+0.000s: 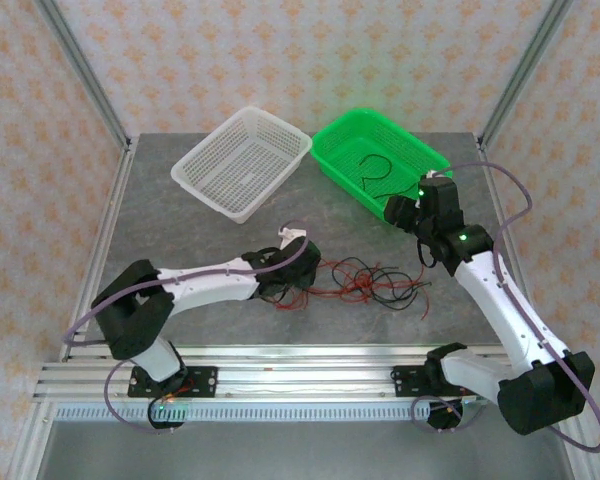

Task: Untangle the cables

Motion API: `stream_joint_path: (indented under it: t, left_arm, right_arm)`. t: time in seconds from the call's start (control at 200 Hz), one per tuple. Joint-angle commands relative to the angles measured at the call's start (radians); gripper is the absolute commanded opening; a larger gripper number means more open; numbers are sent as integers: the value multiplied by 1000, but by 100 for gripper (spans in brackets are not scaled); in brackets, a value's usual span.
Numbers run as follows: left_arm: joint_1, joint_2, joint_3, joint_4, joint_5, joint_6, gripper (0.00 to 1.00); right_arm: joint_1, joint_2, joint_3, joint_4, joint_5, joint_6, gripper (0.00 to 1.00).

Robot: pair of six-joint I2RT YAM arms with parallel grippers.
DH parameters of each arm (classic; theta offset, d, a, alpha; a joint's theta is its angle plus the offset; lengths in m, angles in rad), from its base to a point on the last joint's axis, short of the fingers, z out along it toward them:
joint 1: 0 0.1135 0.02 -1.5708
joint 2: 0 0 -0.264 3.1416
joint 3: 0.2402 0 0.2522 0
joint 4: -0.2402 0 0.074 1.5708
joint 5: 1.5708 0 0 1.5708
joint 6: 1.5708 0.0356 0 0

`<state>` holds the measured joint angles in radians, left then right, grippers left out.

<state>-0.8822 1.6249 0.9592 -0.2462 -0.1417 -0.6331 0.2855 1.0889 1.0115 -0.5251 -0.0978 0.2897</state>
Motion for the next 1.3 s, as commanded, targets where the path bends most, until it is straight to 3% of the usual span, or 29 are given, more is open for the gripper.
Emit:
stream_joint_path:
  t: [0.0,0.265,0.425,0.846,1.116,1.296]
  left_arm:
    - [-1,39,50,27,-64,5,52]
    - [0,110,107,3,-138,8,35]
    - [0,129,130,-26,-170,9,0]
    - [0,-45,267,-161,-228,75,0]
    - [0,-137,371,-233,-238,107,0]
    - [-3,-184,397,-232,-203,118,0]
  right_arm:
    - [6,-17,-5,16,-12,12,65]
    - [6,-42,-27,20,-35,18,65]
    - [8,-64,-52,36,-81,36,65]
    - [44,-89,-253,229,-299,196,64]
    - [175,-6,-360,436,-321,368,64]
    - [269,78,-403,685,-327,559,62]
